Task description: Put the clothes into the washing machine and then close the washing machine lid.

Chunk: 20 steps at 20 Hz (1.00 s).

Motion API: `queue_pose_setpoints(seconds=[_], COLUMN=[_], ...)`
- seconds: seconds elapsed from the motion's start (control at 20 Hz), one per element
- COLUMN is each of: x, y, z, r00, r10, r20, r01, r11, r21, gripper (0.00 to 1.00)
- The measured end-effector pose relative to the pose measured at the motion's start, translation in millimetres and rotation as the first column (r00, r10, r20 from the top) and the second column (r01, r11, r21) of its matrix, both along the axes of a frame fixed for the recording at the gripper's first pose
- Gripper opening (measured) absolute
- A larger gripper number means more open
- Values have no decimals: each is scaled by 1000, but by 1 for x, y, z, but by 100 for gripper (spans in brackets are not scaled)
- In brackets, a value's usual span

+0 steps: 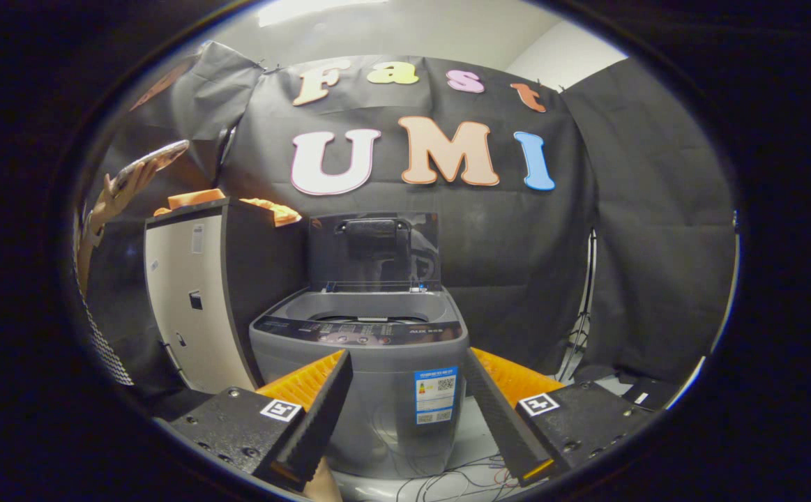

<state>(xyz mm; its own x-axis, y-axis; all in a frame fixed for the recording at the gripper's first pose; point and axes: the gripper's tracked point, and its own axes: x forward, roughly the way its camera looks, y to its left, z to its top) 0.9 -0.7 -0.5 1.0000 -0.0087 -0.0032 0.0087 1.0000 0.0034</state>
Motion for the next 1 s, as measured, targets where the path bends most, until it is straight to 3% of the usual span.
queue_pose_setpoints(seconds=[0.4, 0.55, 0.7, 0.8, 1.0], x=[1, 9, 27, 42, 69], y=[-4, 6, 41, 60, 124], z=[-2, 9, 66, 102, 184], r00=[1000, 999, 994, 988, 961], r10=[-14, -45, -4, 19, 150], r20=[-12, -3, 111, 155, 231], r01=[14, 45, -10, -32, -145], r11=[1000, 994, 992, 996, 989], r21=[11, 96, 124, 84, -39], gripper=[98, 97, 97, 97, 97])
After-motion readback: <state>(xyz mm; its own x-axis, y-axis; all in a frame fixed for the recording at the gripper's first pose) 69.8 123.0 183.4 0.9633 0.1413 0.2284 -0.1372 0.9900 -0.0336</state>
